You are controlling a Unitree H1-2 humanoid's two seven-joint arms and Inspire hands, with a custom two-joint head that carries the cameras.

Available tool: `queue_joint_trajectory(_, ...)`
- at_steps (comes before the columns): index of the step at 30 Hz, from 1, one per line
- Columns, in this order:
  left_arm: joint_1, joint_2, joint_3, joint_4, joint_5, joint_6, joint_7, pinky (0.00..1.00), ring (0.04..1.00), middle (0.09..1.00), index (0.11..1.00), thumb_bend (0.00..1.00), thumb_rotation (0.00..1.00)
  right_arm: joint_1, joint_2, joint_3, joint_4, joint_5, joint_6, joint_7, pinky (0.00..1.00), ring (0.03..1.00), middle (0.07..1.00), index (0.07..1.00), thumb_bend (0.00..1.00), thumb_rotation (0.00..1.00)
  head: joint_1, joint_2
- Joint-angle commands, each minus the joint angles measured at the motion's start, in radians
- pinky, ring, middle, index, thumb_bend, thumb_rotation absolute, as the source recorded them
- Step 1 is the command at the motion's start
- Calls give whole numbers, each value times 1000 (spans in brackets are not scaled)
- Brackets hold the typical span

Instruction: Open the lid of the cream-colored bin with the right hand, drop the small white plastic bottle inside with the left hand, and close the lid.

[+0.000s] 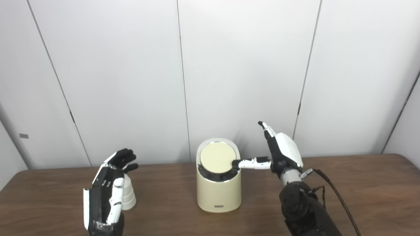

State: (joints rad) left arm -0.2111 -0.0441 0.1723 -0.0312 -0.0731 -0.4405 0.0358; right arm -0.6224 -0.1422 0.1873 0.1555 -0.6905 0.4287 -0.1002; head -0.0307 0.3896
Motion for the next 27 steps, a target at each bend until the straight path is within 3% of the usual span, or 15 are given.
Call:
queue_joint_trajectory(1, -32, -2, -5, -24, 14, -29, 4, 684, 757, 770, 746, 251, 565, -60, 1, 6, -16, -12, -15, -16, 858, 944, 957, 946, 999, 536, 0, -1)
queue_joint_trajectory(20, -40, -5, -6, -17, 13, -29, 8, 676, 752, 764, 744, 256, 555, -77, 1, 20, -37, -7, 1, 15, 872, 949, 961, 960, 1000, 690, -1, -6)
queue_joint_trajectory(27, -40, -5, -6, -18, 8, -29, 5, 679, 752, 768, 747, 251, 557, -82, 5, 28, -45, -13, 5, 20, 863, 947, 958, 949, 1000, 687, -2, -4)
